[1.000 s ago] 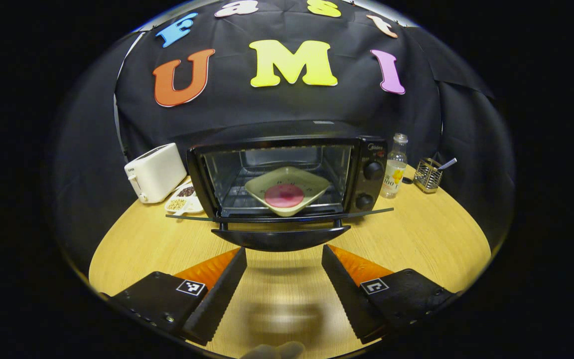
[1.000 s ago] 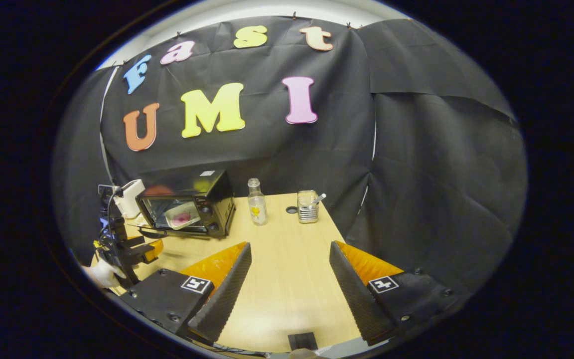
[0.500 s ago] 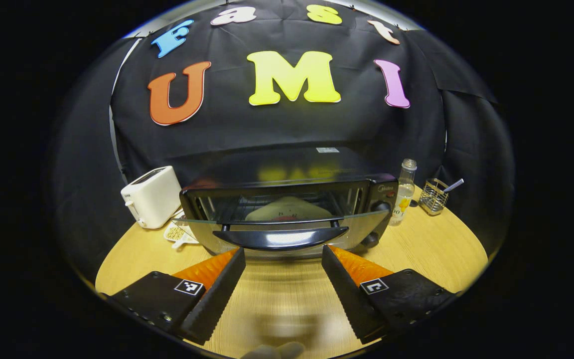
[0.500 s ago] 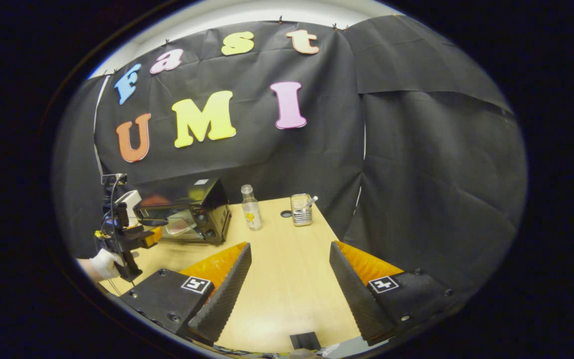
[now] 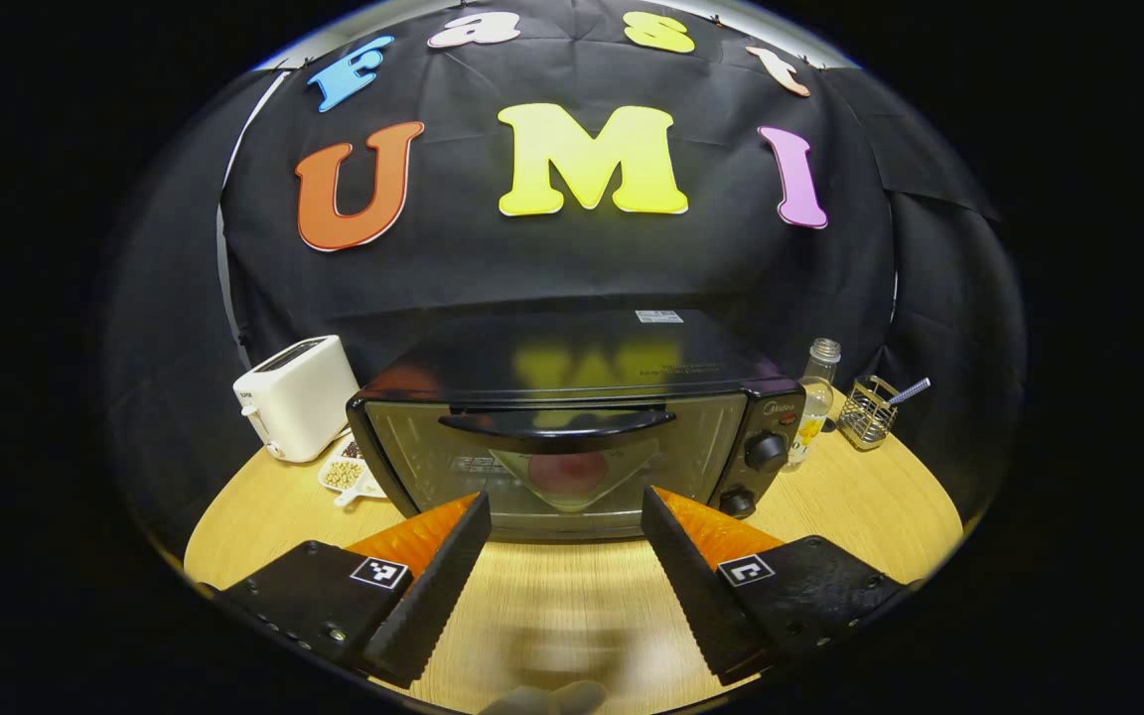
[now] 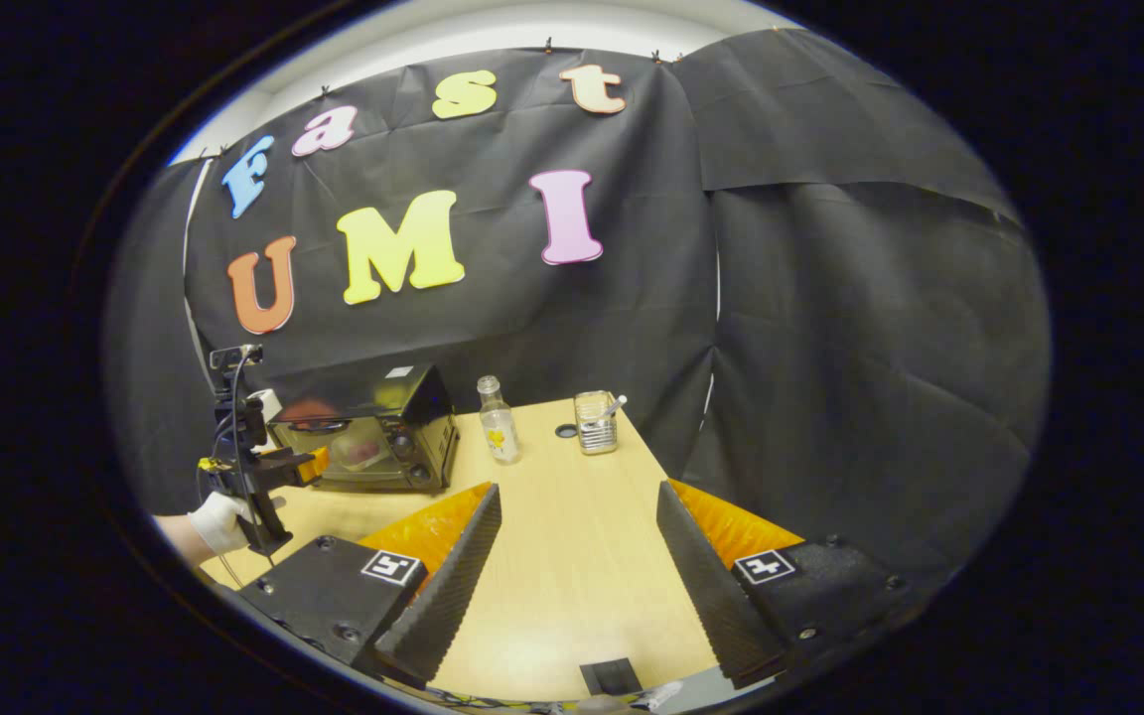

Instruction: Open the electric oven with the left hand, put the food in, and close the electric oven.

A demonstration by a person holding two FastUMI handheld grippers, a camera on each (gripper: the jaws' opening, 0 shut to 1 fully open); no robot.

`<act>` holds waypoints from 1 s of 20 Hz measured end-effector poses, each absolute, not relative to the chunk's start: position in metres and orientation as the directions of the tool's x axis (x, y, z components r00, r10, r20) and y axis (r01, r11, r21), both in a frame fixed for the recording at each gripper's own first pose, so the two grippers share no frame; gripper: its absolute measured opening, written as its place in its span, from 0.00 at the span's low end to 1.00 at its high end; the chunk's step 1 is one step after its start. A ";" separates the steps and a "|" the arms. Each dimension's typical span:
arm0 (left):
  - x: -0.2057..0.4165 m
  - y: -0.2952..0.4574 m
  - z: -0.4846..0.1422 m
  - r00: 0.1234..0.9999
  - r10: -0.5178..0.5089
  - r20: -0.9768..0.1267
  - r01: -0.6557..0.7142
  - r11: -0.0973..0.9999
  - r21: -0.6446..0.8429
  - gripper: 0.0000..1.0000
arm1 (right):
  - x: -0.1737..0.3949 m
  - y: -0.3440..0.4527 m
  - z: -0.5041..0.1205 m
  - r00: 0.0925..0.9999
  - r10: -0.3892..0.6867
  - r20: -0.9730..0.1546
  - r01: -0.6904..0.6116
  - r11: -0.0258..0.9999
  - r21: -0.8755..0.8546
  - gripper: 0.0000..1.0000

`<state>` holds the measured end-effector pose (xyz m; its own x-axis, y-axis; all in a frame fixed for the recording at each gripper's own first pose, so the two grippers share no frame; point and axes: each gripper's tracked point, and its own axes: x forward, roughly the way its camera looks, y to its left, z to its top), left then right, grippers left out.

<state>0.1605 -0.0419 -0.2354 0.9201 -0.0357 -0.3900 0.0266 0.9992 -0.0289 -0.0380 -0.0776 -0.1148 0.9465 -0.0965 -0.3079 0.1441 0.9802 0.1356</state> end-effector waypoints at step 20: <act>-0.083 -0.073 0.028 1.000 -0.012 0.013 0.013 0.998 -0.068 0.96 | -0.116 -0.101 -0.022 0.999 0.036 -0.037 -0.033 0.995 0.090 0.96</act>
